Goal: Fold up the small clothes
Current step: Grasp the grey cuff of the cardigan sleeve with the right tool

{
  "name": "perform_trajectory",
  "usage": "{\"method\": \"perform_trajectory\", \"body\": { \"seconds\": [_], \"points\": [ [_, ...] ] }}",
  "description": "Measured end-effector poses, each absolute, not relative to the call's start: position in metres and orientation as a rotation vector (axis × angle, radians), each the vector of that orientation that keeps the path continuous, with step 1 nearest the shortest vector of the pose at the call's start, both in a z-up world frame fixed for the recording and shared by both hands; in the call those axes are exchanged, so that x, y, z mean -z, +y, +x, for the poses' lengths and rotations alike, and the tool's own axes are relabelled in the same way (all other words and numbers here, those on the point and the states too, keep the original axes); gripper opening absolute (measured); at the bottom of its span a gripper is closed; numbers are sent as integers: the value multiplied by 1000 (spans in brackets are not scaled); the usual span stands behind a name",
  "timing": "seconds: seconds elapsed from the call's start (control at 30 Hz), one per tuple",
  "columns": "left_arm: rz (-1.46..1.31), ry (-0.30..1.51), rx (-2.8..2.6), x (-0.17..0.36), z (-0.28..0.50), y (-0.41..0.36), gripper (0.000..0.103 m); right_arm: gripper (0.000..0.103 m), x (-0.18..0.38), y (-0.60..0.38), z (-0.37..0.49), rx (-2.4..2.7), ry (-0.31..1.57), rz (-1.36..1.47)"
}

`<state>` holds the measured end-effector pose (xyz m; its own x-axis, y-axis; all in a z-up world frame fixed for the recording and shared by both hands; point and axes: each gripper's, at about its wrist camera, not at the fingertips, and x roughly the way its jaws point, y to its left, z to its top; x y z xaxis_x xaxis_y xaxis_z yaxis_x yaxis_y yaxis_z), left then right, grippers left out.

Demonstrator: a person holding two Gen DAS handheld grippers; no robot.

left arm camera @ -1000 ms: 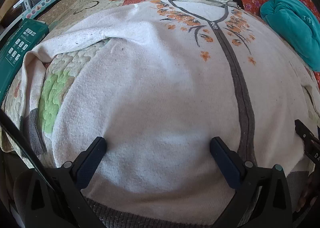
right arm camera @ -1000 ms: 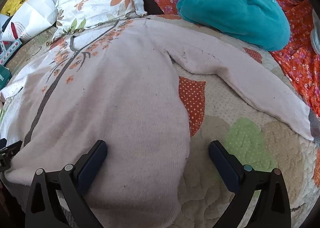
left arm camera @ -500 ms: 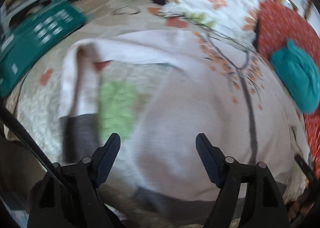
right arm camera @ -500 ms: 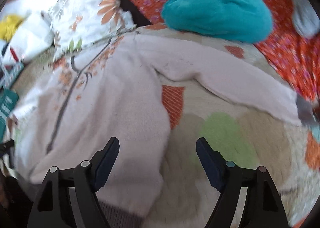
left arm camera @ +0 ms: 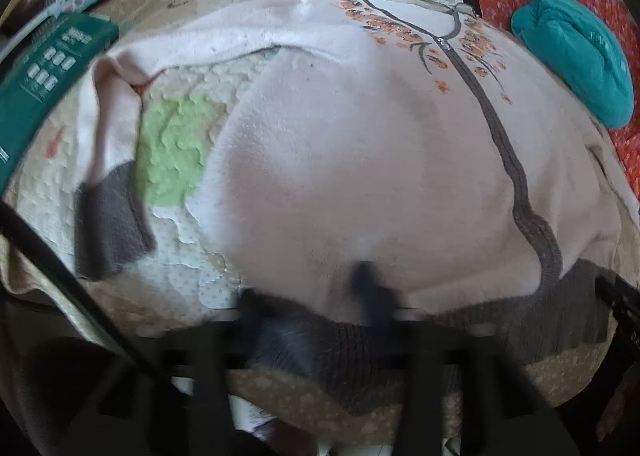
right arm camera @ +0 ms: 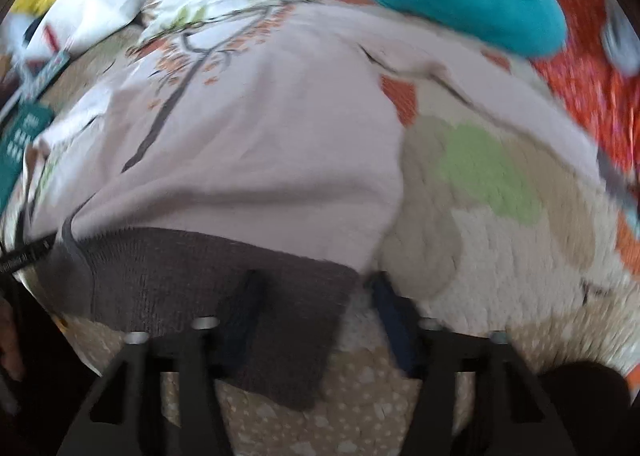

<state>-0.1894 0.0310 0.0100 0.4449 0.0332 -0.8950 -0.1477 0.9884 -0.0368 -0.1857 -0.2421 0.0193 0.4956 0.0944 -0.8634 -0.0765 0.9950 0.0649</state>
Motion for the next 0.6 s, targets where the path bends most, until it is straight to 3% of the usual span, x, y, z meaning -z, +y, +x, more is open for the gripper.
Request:
{"method": "perform_trajectory", "body": {
  "seconds": [0.03, 0.1, 0.37, 0.47, 0.53, 0.6],
  "points": [
    [-143, 1125, -104, -14, -191, 32, 11, 11, -21, -244, -184, -122, 1059, 40],
    [-161, 1140, -121, -21, -198, 35, 11, 7, -24, -255, -185, -151, 1107, 119],
    [-189, 1214, -112, -19, -236, 33, 14, 6, -1, -284, -239, -223, 1387, 301],
    [-265, 1206, -73, -23, -238, 40, 17, 9, 1, -293, -239, -250, 1375, 389],
    [-296, 1172, -41, -31, -244, 45, 24, 11, -14, -305, -237, -269, 1300, 439],
    [-308, 1117, -27, -43, -250, 48, 43, 23, -32, -323, -233, -255, 1218, 481]
  ]
}}
